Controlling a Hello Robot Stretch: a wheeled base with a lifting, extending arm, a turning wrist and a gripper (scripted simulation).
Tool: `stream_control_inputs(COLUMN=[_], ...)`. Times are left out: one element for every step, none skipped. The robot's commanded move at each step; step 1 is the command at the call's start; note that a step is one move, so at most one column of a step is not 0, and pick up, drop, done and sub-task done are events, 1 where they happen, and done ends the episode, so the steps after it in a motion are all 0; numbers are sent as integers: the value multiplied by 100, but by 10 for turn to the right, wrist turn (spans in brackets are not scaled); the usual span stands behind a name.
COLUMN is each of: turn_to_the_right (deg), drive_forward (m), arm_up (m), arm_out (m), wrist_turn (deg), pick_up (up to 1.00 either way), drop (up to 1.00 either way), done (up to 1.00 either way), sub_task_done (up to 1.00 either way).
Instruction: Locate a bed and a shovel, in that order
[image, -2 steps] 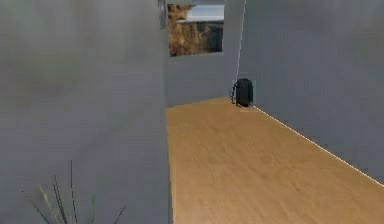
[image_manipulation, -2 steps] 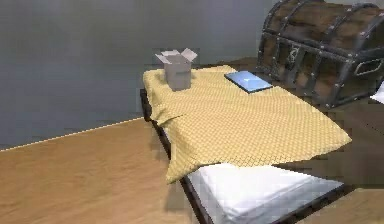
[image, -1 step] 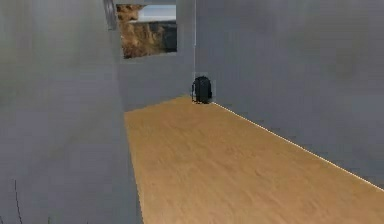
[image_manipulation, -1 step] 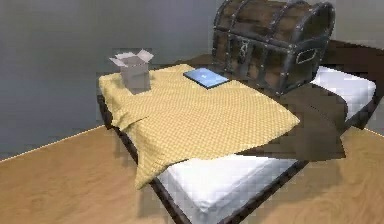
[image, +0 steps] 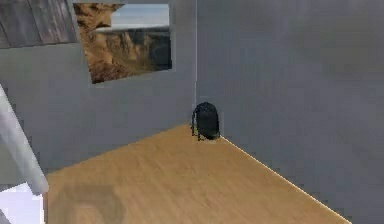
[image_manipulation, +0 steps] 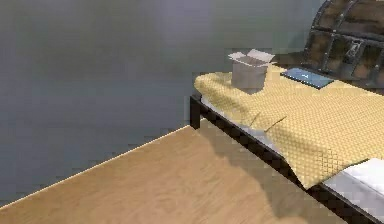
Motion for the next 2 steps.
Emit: stream_control_inputs(turn_to_the_right=[390, 30], drive_forward=[0, 0], arm_up=[0, 0], arm_out=[0, 0], wrist_turn=[0, 0], pick_up=[0, 0], drop=[0, 0], done=[0, 0], sub_task_done=[0, 0])
